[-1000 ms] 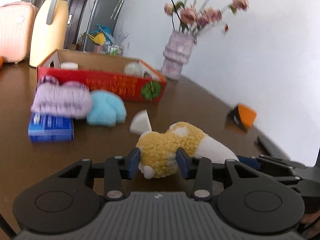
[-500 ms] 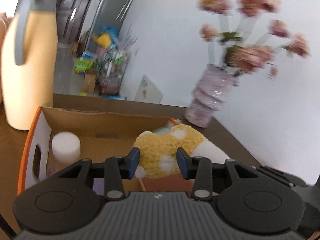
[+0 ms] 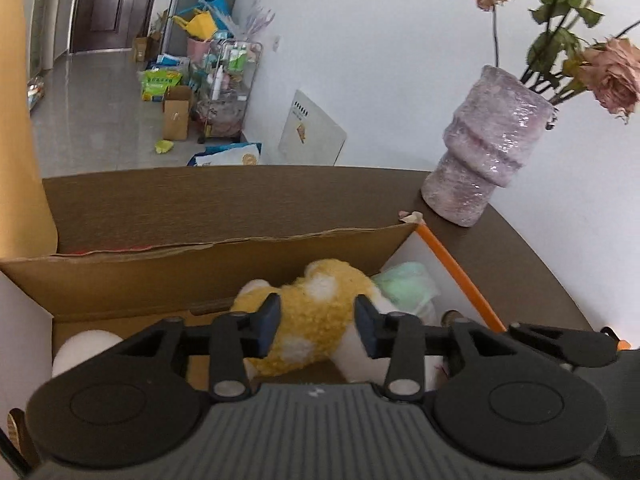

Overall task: Organize soft objects
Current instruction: 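Carry the plush sheep into the box and open both grippers, then withdraw both tools from the box toward the lavender towel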

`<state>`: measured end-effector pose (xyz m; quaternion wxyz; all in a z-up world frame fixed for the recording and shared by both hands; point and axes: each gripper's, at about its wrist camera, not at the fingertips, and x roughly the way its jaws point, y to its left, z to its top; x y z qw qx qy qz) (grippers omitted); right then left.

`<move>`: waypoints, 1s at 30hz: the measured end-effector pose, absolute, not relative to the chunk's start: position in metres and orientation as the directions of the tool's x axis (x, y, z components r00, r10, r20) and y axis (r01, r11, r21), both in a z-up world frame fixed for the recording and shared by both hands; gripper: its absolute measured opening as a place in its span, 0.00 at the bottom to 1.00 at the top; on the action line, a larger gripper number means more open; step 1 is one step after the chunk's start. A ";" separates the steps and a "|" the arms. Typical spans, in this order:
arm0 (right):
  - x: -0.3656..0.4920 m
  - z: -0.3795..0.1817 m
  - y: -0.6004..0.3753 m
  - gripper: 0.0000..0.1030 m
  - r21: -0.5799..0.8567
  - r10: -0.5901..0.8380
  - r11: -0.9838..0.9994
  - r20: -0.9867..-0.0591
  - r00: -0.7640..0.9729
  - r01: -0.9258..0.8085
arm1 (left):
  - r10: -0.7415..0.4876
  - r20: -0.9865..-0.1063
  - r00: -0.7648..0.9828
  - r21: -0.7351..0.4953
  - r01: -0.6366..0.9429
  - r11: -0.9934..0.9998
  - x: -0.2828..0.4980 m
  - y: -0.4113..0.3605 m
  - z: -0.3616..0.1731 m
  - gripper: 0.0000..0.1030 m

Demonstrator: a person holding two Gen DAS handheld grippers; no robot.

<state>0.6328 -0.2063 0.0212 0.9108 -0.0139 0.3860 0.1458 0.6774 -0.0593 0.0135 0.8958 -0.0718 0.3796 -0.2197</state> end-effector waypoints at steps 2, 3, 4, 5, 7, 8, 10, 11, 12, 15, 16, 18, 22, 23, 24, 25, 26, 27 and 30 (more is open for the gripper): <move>0.630 0.016 -0.201 0.58 0.025 0.203 0.964 -0.713 0.671 -0.266 | -0.413 -0.643 0.645 -0.257 0.326 0.910 0.669 -0.056 0.019 0.56; 0.630 0.015 -0.199 0.58 0.005 0.180 0.967 -0.722 0.668 -0.255 | -0.402 -0.639 0.656 -0.245 0.321 0.915 0.665 -0.055 0.025 0.58; 0.629 0.015 -0.200 0.58 0.011 0.177 0.969 -0.725 0.666 -0.247 | -0.390 -0.637 0.665 -0.237 0.313 0.920 0.660 -0.050 0.030 0.58; 0.626 0.018 -0.202 0.60 0.032 0.191 0.969 -0.723 0.664 -0.244 | -0.375 -0.634 0.676 -0.228 0.300 0.926 0.652 -0.044 0.038 0.58; 0.620 0.030 -0.209 0.61 0.058 0.210 0.968 -0.713 0.669 -0.243 | -0.340 -0.623 0.705 -0.196 0.280 0.940 0.637 -0.033 0.056 0.62; 0.614 0.040 -0.212 0.61 0.052 0.207 0.969 -0.698 0.685 -0.240 | -0.322 -0.614 0.721 -0.177 0.272 0.946 0.629 -0.028 0.066 0.63; 0.599 0.065 -0.218 0.64 0.033 0.197 0.971 -0.668 0.718 -0.236 | -0.285 -0.589 0.756 -0.137 0.254 0.958 0.606 -0.018 0.091 0.70; 0.590 0.079 -0.223 0.67 0.029 0.197 0.971 -0.649 0.735 -0.235 | -0.265 -0.576 0.773 -0.119 0.241 0.963 0.592 -0.012 0.103 0.71; 0.582 0.092 -0.227 0.68 0.026 0.197 0.972 -0.631 0.750 -0.233 | -0.250 -0.567 0.785 -0.103 0.233 0.967 0.581 -0.009 0.113 0.73; 0.552 0.131 -0.244 0.73 0.008 0.191 0.974 -0.579 0.793 -0.228 | -0.213 -0.535 0.818 -0.071 0.208 0.976 0.536 0.002 0.139 0.75; 0.543 0.141 -0.253 0.74 0.003 0.188 0.974 -0.562 0.806 -0.225 | -0.204 -0.522 0.828 -0.056 0.205 0.977 0.520 0.004 0.145 0.78; 0.522 0.156 -0.266 0.77 0.002 0.184 0.977 -0.527 0.830 -0.215 | -0.173 -0.496 0.851 -0.023 0.187 0.982 0.491 0.007 0.157 0.81; 0.478 0.177 -0.286 0.79 0.035 0.201 0.977 -0.473 0.858 -0.210 | -0.152 -0.455 0.877 -0.006 0.168 0.986 0.448 0.007 0.175 0.82; 0.468 0.180 -0.288 0.79 0.039 0.206 0.976 -0.464 0.862 -0.212 | -0.150 -0.446 0.882 -0.005 0.165 0.986 0.438 0.006 0.178 0.83; 0.459 0.183 -0.287 0.79 0.037 0.212 0.975 -0.456 0.864 -0.220 | -0.147 -0.436 0.888 -0.005 0.162 0.987 0.429 0.005 0.181 0.84; 0.447 0.187 -0.286 0.79 0.035 0.221 0.973 -0.446 0.867 -0.230 | -0.143 -0.427 0.893 -0.006 0.155 0.988 0.420 0.005 0.183 0.84; 0.440 0.190 -0.284 0.79 0.035 0.230 0.970 -0.437 0.870 -0.239 | -0.140 -0.420 0.897 -0.009 0.150 0.989 0.411 0.005 0.185 0.84; 0.430 0.193 -0.284 0.79 0.035 0.238 0.968 -0.429 0.872 -0.247 | -0.136 -0.410 0.902 -0.012 0.144 0.990 0.400 0.009 0.185 0.84; 0.399 0.191 -0.281 0.80 0.036 0.254 0.965 -0.385 0.888 -0.260 | -0.093 -0.337 0.937 -0.014 0.094 0.996 0.356 0.017 0.178 0.87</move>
